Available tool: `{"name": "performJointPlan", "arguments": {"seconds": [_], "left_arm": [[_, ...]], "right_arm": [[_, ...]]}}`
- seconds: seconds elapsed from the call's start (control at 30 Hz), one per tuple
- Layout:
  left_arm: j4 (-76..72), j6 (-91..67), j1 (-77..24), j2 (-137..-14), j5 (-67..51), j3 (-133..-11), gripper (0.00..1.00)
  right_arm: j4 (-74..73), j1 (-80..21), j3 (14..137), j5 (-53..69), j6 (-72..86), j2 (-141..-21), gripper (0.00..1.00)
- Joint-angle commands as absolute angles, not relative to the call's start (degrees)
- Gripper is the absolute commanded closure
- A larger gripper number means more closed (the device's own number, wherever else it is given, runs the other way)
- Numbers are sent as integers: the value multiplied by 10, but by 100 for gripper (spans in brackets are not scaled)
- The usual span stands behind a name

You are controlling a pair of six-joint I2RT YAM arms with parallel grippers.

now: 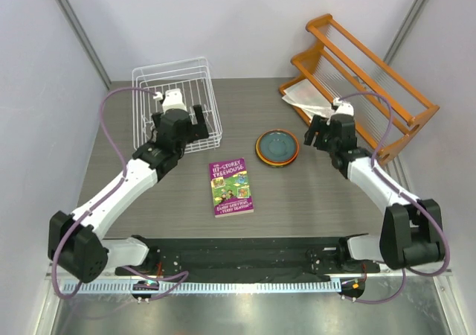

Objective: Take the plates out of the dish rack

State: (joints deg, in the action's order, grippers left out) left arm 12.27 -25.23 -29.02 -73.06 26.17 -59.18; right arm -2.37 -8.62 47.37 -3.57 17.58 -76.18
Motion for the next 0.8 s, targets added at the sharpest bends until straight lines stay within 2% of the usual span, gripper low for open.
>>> {"name": "performJointPlan", "arguments": {"seconds": [0.0,0.13,0.23,0.43,0.77], "left_arm": [[101,-254,-290,-659,293,-554,0],[62,-257,-290,-606,308,-484,0],[30,-248,-290,-569,343,-428,1],[-46,-196,-290,-527,387,-370,1],[-47,-153,-290,-484,396,-344,1]], "right_arm": [[113,-133,379,-161,122,-704,24],[211,-199,292,-276,85,-670,24],[248,-226,257,-317,63,-668,24],[269,-232,237,-345,69,-662,25],[261,-231,243,-364,69,-667,24]]}}
